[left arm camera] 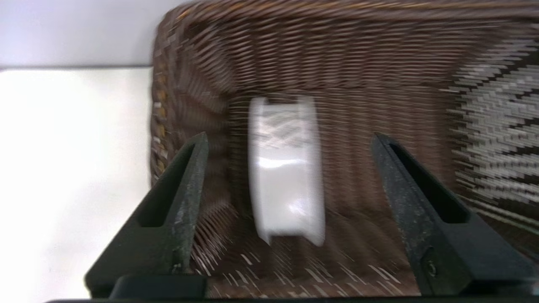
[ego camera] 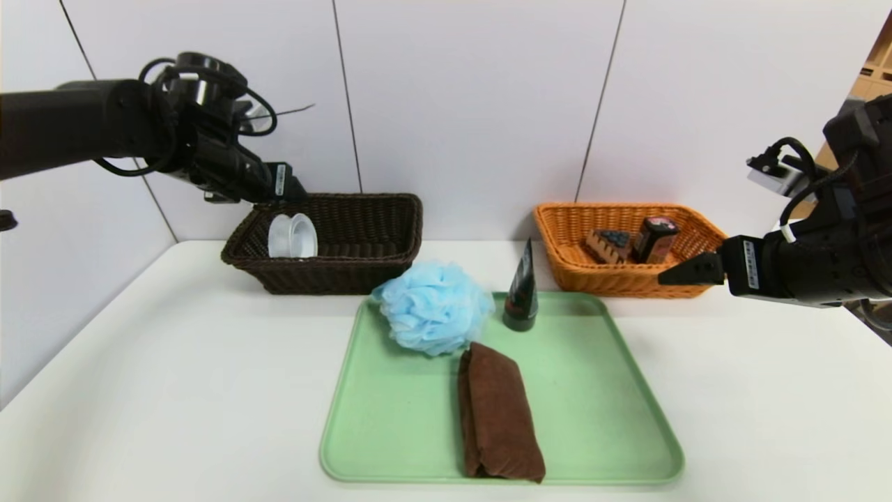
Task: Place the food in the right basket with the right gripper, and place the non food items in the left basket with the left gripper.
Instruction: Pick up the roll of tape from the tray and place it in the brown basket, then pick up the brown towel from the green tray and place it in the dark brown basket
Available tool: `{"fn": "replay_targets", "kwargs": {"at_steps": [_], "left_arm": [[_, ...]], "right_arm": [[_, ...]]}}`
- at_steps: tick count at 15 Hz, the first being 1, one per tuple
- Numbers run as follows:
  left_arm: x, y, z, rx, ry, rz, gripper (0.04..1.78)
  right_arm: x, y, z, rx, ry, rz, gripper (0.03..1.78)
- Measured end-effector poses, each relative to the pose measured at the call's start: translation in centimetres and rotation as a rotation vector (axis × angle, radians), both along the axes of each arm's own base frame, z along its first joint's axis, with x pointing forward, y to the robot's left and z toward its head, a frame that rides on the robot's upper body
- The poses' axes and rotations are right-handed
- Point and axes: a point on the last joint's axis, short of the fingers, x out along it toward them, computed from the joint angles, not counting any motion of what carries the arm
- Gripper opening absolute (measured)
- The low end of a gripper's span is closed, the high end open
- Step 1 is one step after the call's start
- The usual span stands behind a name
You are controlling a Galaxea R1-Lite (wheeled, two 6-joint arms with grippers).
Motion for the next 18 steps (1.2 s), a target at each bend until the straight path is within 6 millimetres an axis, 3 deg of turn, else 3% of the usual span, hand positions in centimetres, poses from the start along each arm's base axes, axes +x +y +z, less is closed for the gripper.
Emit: {"fn": "replay_targets", "kwargs": {"at_steps": [2, 4, 7, 9, 13, 18], "left_arm": [[-4.3, -3.6, 3.3, -0.030, -0.016, -0.088, 1.45], [-9.0, -7.8, 4.9, -0.079, 0.030, -0.142, 1.51], [-15.2, -13.3, 5.1, -0.155, 0.152, -0.131, 1.57], [-17.8, -16.1, 4.3, -0.206, 0.231, -0.132, 1.60], [-21.2, -21.2, 1.6, -0.210, 0.374, -0.159, 1.64], [-21.2, -25.3, -2.9, -0.106, 0.445, -0.148, 1.67]], "right_arm": [[-0.1, 0.0, -0.2, 0.000, 0.004, 0.001, 1.70], [-0.1, 0.1, -0.3, 0.000, 0.003, 0.003, 1.70], [-0.1, 0.1, -0.3, 0.000, 0.004, 0.004, 1.70], [-0.1, 0.1, -0.3, 0.001, 0.005, 0.002, 1.70], [-0.1, 0.1, -0.4, 0.006, 0.013, -0.005, 1.70], [-0.6, -0.1, -0.8, 0.028, 0.035, -0.028, 1.70]]}}
